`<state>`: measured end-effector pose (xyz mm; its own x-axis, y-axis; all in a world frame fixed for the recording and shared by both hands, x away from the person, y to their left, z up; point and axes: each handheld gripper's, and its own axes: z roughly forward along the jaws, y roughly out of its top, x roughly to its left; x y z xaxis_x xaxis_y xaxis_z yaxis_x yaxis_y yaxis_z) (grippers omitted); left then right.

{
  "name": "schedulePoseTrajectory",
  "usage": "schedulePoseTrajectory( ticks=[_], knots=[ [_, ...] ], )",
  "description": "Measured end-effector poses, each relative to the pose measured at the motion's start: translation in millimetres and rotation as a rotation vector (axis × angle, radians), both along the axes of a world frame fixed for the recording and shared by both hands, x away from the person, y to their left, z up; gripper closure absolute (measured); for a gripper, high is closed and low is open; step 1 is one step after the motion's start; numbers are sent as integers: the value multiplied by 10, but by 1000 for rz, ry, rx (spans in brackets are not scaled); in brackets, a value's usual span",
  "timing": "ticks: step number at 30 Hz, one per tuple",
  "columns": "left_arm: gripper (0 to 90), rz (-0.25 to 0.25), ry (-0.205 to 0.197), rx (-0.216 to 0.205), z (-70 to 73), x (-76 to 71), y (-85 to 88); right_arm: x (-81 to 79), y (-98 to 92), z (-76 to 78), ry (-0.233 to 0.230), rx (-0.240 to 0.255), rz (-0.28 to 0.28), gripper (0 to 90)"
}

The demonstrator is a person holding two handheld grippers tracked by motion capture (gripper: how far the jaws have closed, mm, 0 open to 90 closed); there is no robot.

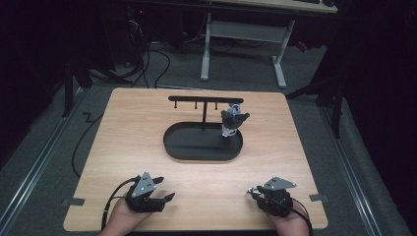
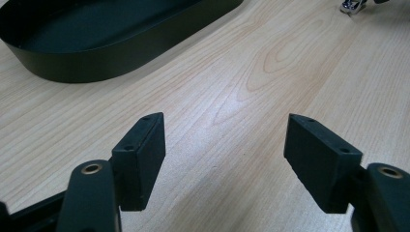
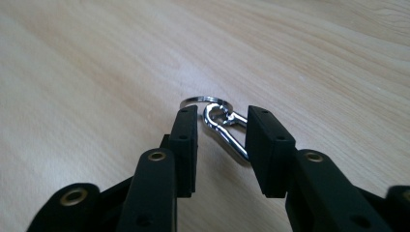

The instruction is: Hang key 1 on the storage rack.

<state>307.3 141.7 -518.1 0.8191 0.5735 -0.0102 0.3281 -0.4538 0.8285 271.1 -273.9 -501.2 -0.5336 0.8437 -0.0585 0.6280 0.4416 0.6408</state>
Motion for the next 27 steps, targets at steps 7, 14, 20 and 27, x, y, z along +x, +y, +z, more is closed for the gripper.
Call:
schedulePoseTrajectory(
  ticks=[7,14,20,27],
  knots=[
    [319,-3,-3,0,9,9,17,58,33,58,102,-197,98,612],
    [319,-7,-12,-2,22,-10,21,157,104,61,156,-328,151,596],
    [319,-11,-13,-1,24,-11,22,224,193,101,163,-353,172,595],
    [320,-11,-13,1,22,-7,20,349,350,187,187,-404,247,596]
  ],
)
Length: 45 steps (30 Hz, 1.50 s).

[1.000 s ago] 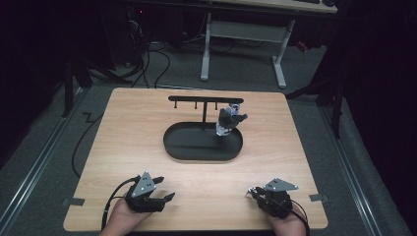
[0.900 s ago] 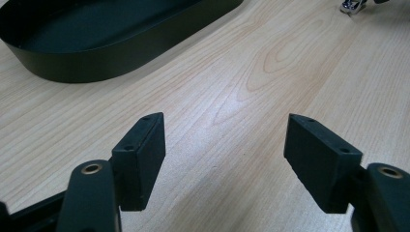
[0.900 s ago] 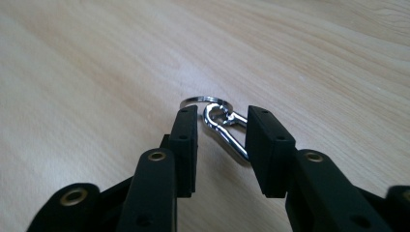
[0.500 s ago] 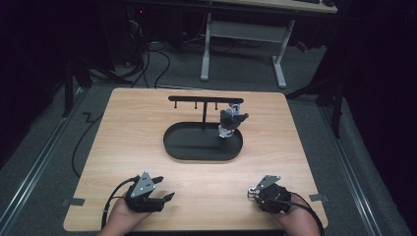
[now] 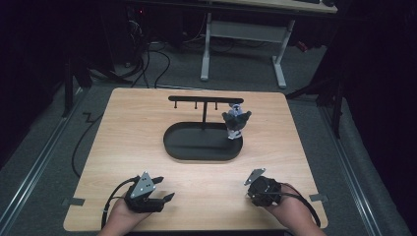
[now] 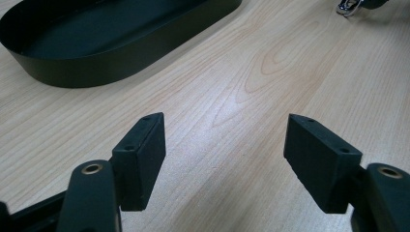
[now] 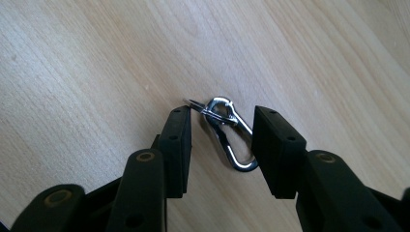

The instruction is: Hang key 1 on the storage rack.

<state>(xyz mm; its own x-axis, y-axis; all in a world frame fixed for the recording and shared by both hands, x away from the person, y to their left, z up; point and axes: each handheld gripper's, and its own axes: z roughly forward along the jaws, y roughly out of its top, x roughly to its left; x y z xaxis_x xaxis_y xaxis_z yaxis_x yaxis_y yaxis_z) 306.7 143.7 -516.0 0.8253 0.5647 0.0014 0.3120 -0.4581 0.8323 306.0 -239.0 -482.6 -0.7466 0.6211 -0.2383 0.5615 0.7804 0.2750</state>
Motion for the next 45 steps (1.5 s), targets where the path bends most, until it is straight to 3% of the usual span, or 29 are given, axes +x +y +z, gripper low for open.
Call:
schedulePoseTrajectory(
  ticks=[4,6,8,10,11,13,14,15,24,34,35,39,45],
  knots=[
    [319,0,1,1,0,1,1,67,61,23,34,-31,49,636],
    [320,0,1,3,-1,2,2,86,77,14,49,-39,59,729],
    [319,0,0,5,-2,1,1,97,81,14,63,-36,52,883],
    [319,-1,0,6,-2,1,1,106,73,16,73,-25,49,884],
    [320,-2,1,6,-2,2,0,156,19,34,111,26,8,887],
    [320,-3,1,5,-3,2,-1,199,-36,50,139,80,-30,887],
    [320,-3,1,5,-3,2,-1,199,-36,50,139,80,-30,887],
    [320,-3,2,8,-2,2,-3,248,-98,66,155,121,-73,886],
    [320,-2,4,7,-3,4,-3,266,-201,51,180,171,-138,859],
    [321,-2,5,4,7,-8,-4,246,-229,29,194,219,-141,888],
    [321,-2,6,1,5,-6,-5,257,-255,38,201,257,-154,888],
    [323,-1,6,3,3,-5,-7,258,-300,77,198,284,-164,889],
    [323,-1,6,1,0,-7,-13,242,-342,180,184,273,-152,890]
  ],
)
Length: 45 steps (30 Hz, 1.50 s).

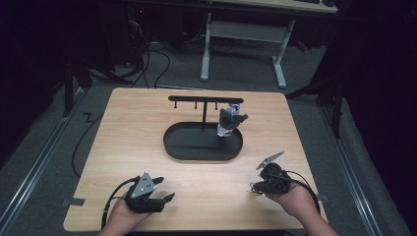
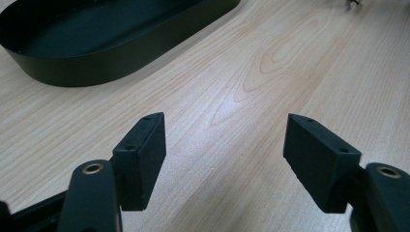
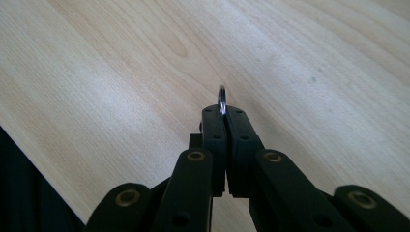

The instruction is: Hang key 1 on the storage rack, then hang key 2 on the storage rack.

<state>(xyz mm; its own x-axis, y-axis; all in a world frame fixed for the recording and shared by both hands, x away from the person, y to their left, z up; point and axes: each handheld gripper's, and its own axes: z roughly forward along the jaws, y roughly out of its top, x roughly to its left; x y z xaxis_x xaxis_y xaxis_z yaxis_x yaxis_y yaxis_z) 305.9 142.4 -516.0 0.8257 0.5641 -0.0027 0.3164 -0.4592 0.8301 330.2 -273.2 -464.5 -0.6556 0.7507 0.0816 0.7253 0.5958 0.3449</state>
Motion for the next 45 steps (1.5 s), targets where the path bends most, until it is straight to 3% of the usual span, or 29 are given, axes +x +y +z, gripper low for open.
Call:
schedulePoseTrajectory(
  ticks=[12,22,45],
  knots=[
    [322,-4,4,-7,-14,22,2,14,-93,370,-47,44,-37,890],
    [323,9,-3,-32,14,31,44,108,-9,549,-71,24,-16,891],
    [324,2,-7,-37,32,32,42,362,337,743,-89,20,43,890]
  ],
)
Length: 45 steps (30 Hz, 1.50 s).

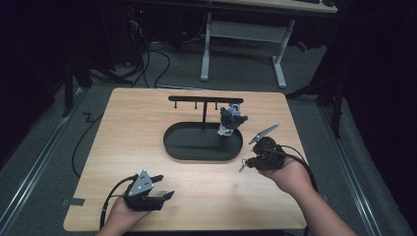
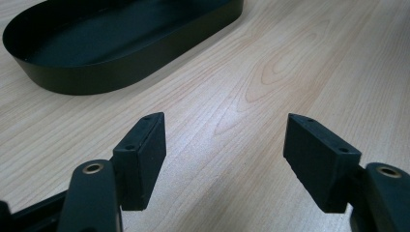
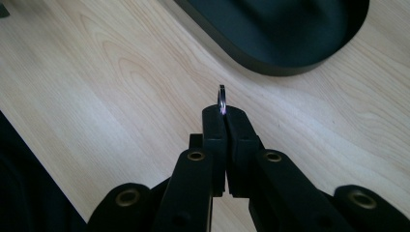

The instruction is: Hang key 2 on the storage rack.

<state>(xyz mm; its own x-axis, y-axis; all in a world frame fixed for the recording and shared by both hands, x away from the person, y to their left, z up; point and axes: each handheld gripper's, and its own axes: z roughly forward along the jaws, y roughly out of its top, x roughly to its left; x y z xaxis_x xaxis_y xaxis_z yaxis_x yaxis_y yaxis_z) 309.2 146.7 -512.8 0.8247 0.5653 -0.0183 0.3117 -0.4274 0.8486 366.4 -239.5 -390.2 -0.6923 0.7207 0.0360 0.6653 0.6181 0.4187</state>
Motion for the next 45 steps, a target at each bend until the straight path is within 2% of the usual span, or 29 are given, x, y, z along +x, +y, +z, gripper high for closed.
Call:
schedulePoseTrajectory(
  ticks=[14,15,18,23,32,39,45],
  knots=[
    [324,-1,-15,15,10,-82,12,219,234,63,-2,14,28,890],
    [324,6,-13,1,21,-74,31,265,284,97,-7,13,38,890],
    [324,8,-9,6,14,-77,39,309,333,134,-8,9,43,890],
    [324,13,-15,7,19,-83,53,485,459,247,-8,5,51,890],
    [323,18,-14,2,17,-70,81,684,589,331,-16,-1,45,890],
    [324,15,-12,4,15,-71,80,826,628,416,-17,2,-3,890],
    [324,9,-8,11,10,-66,75,948,639,509,-18,5,-11,890]
  ],
)
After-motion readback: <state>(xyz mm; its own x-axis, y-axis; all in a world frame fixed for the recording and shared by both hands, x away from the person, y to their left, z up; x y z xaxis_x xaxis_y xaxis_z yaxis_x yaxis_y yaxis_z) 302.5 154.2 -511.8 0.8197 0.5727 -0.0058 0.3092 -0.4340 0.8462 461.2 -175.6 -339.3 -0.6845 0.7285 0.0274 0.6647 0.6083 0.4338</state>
